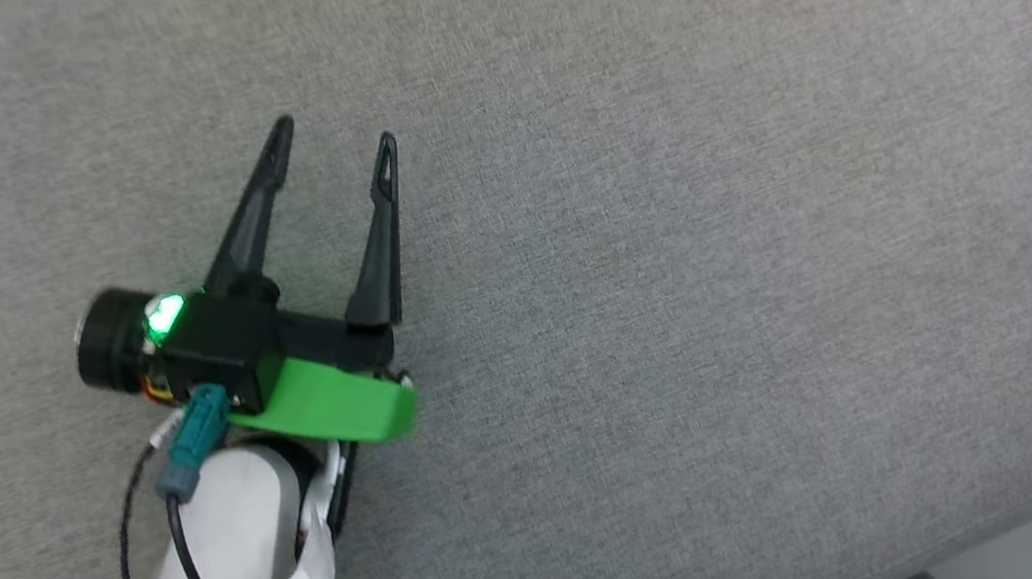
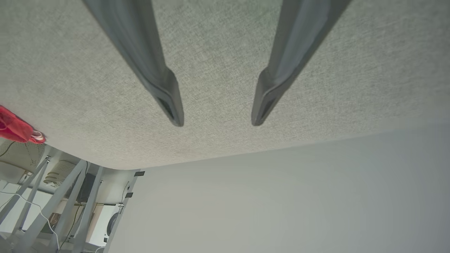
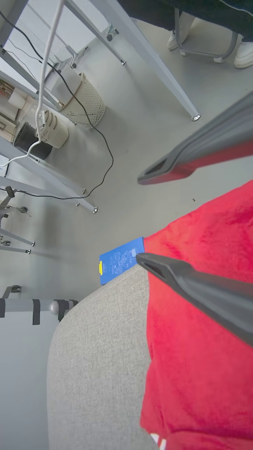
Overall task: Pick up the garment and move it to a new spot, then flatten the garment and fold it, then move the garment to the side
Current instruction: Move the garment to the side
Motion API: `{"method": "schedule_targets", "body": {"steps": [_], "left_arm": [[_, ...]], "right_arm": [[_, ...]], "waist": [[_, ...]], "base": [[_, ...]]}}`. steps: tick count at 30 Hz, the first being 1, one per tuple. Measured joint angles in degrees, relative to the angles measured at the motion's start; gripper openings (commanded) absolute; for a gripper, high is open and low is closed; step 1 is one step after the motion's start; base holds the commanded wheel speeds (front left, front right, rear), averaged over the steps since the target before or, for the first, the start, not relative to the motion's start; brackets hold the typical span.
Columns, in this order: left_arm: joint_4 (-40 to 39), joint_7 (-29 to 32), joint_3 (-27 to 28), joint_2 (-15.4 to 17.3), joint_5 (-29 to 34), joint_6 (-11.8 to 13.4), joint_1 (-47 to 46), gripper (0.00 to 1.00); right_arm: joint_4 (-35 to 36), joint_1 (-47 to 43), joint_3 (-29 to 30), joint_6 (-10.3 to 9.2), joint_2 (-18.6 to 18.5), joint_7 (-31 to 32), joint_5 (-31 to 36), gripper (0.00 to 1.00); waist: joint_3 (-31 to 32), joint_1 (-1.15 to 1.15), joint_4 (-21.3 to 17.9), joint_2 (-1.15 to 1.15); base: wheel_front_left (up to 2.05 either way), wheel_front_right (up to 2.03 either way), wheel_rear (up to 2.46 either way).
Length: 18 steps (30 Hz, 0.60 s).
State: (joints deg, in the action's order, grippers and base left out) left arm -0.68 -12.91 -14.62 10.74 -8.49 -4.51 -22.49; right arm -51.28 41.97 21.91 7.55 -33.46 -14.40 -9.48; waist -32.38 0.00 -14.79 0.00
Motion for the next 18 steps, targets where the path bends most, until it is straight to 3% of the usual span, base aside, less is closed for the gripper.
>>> {"method": "schedule_targets", "body": {"steps": [7, 18], "left_arm": [[3.66, -1.26, 0.68, -2.25, -2.08, 1.69, 5.06, 1.0], [6.39, -1.75, 5.52, -3.87, -5.02, 4.47, 14.3, 1.0]], "right_arm": [[11.98, -13.02, 1.44, -0.01, 5.28, -0.29, -1.57, 1.0], [32.25, -30.45, -3.04, -0.01, 19.69, 0.37, 0.48, 1.0]], "waist": [[6.74, -0.01, 2.26, 0.0], [17.07, -0.01, 7.78, 0.0]], "base": [[0.0, 0.0, 0.0], [0.0, 0.0, 0.0]]}}
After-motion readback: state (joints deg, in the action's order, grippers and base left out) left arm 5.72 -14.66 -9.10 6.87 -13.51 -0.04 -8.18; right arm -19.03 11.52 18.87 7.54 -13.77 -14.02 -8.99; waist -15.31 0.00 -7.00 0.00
